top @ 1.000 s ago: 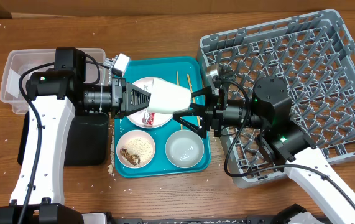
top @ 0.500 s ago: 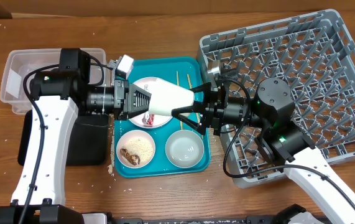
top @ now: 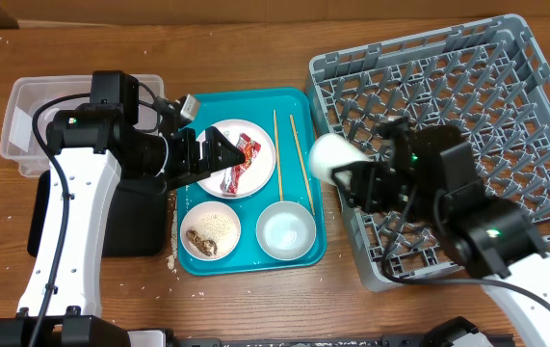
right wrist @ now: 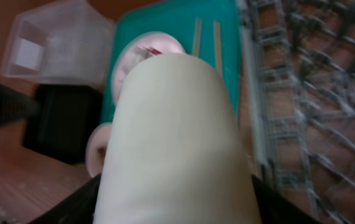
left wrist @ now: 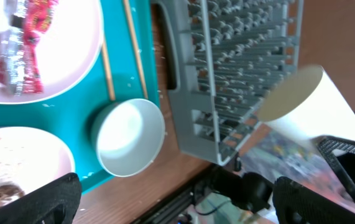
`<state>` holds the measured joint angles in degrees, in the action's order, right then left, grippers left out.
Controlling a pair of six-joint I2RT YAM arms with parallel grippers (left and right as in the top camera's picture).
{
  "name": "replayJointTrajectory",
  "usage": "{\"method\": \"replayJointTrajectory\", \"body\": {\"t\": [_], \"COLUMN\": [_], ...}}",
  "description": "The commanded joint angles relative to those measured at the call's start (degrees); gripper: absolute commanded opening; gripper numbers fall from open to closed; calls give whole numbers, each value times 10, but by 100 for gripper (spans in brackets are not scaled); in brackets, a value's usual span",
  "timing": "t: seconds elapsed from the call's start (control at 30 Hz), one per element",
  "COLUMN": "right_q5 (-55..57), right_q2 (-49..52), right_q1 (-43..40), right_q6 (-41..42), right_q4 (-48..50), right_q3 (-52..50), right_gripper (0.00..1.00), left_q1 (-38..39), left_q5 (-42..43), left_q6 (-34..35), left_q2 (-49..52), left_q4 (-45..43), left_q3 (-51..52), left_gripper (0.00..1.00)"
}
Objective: Sort waste into correct bins and load items into the dishwasher
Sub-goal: 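Carry the white cup into the dish rack and release it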
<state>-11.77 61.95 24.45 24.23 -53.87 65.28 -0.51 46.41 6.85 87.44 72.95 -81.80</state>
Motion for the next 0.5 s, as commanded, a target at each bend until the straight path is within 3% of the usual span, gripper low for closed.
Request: {"method": "replayJointTrajectory", "body": {"t": [0.0, 0.2, 0.4, 0.43, 0.47], "right_q5": [144, 151, 151, 152, 151], "right_q2": [-11, 41, 129, 144, 161], "right_q1": [-1, -1, -1, -1, -1], "right_q6": [44, 102, 103, 103, 103], "right_q4": [-80, -204, -221, -220, -218], "right_q3": [30, 29, 29, 30, 30], "right_gripper": [42, 42, 42, 43, 55], "left_q1": [-4, -2, -2, -2, -2], "left_q5": [-38, -38, -39, -40, -42], "left_q6": [11, 11, 11, 11, 11], "left_q2": [2, 2, 2, 2, 2], "left_q4": [-10, -16, -14, -13, -12], "left_q3": [-4, -4, -4, -4, -4], "left_gripper": [100, 100, 100, 100, 100]}}
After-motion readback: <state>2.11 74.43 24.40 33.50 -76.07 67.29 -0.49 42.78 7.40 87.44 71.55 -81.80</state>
